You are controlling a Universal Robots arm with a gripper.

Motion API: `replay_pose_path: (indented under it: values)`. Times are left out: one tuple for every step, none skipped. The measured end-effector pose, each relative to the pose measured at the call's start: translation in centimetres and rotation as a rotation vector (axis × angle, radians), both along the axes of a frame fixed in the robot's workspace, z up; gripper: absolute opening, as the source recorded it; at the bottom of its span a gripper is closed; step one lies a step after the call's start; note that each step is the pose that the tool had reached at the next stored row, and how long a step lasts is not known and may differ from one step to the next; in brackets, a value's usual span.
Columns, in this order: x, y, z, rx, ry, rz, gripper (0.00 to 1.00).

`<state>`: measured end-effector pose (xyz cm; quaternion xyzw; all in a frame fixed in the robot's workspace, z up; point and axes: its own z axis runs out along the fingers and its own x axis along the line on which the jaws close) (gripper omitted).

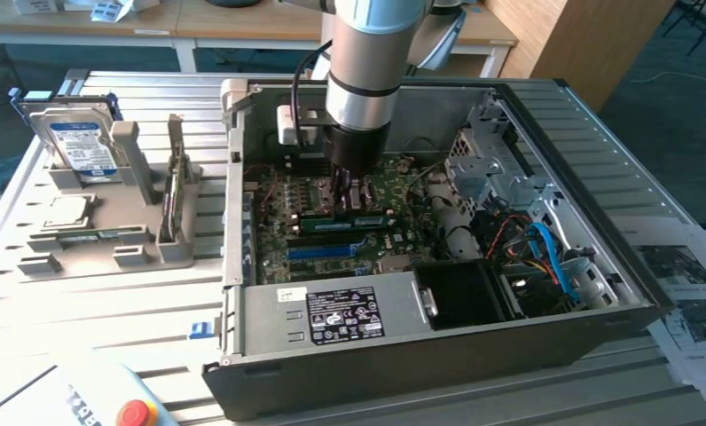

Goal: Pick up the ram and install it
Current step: 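Press down the ram until it locks into place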

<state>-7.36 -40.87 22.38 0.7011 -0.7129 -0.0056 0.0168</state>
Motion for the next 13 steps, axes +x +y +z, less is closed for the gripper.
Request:
replay_pose_path:
  values:
    - [0.00, 0.00, -0.02, 0.0001, 0.0000, 0.000, 0.10]
    - [0.00, 0.00, -0.04, 0.0001, -0.0001, 0.000, 0.10]
    - [0.00, 0.00, -0.06, 0.0002, -0.0001, 0.000, 0.10]
    - [0.00, 0.00, -0.07, 0.0001, -0.0001, 0.000, 0.10]
    - [0.00, 0.00, -0.09, 0.0002, -0.0002, 0.000, 0.10]
    - [0.00, 0.00, -0.10, 0.0000, -0.0001, 0.000, 0.10]
    - [0.00, 0.00, -0.12, 0.0000, -0.0001, 0.000, 0.10]
    - [0.00, -0.01, -0.14, -0.0001, 0.0000, 0.000, 0.10]
    - [0.00, -0.01, -0.17, 0.0001, 0.0000, 0.000, 0.10]
    - [0.00, 0.00, -0.19, 0.0001, 0.0001, 0.000, 0.10]
    - [0.00, 0.00, -0.21, 0.0001, 0.0000, 0.000, 0.10]
    - [0.00, 0.00, -0.21, 0.0001, -0.0001, 0.000, 0.10]
    - [0.00, 0.00, -0.22, 0.0002, -0.0001, 0.000, 0.10]
